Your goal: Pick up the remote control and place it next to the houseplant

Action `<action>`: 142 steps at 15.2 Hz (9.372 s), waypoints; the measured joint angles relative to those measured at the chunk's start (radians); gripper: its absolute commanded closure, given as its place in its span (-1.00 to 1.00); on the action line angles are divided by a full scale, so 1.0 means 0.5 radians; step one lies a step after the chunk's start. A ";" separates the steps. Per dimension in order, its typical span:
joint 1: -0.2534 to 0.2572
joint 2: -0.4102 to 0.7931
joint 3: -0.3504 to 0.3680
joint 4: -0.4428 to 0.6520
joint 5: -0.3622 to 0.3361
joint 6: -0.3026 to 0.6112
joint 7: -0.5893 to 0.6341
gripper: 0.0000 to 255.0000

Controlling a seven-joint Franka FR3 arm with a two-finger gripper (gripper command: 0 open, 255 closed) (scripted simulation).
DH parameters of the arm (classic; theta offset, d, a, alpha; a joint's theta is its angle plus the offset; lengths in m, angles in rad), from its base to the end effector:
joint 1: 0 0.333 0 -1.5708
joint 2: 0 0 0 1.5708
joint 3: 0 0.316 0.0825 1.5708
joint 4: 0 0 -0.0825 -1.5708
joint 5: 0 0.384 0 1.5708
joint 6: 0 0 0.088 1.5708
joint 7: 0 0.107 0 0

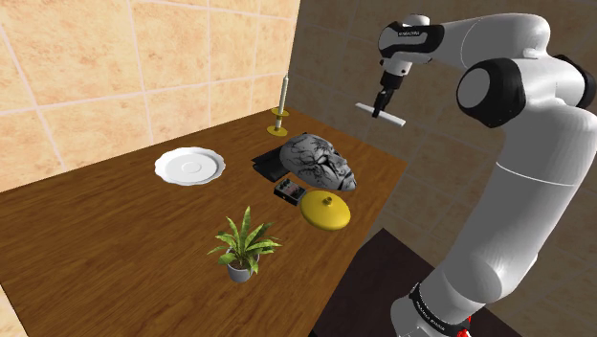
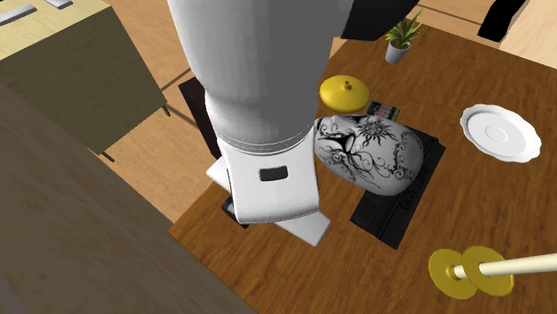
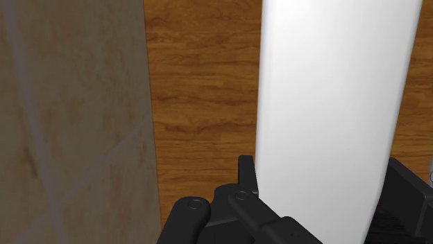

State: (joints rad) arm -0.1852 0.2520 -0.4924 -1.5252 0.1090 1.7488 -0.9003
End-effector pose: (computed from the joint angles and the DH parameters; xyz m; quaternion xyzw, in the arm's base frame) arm 0.5171 -0.3632 0.5274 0.9941 0.1082 -0.0032 0.0044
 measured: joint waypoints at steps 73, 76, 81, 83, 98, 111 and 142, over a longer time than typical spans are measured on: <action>0.975 -1.006 2.508 -0.815 0.129 -0.030 3.396 1.00; 0.980 -0.753 2.681 -0.605 -0.029 -0.035 3.625 1.00; 1.053 -0.459 2.828 -0.442 -0.249 -0.002 3.897 1.00; 1.058 -0.450 2.832 -0.482 -0.256 0.044 3.909 1.00; 1.075 -0.371 2.837 -0.824 -0.327 0.433 3.965 1.00; 1.120 -0.188 2.807 -1.041 -0.505 0.757 4.082 1.00; 1.124 -0.169 2.808 -1.036 -0.523 0.764 4.096 -1.00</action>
State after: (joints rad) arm 0.3767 0.1673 0.9117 -2.0435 -0.1527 2.1308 1.1478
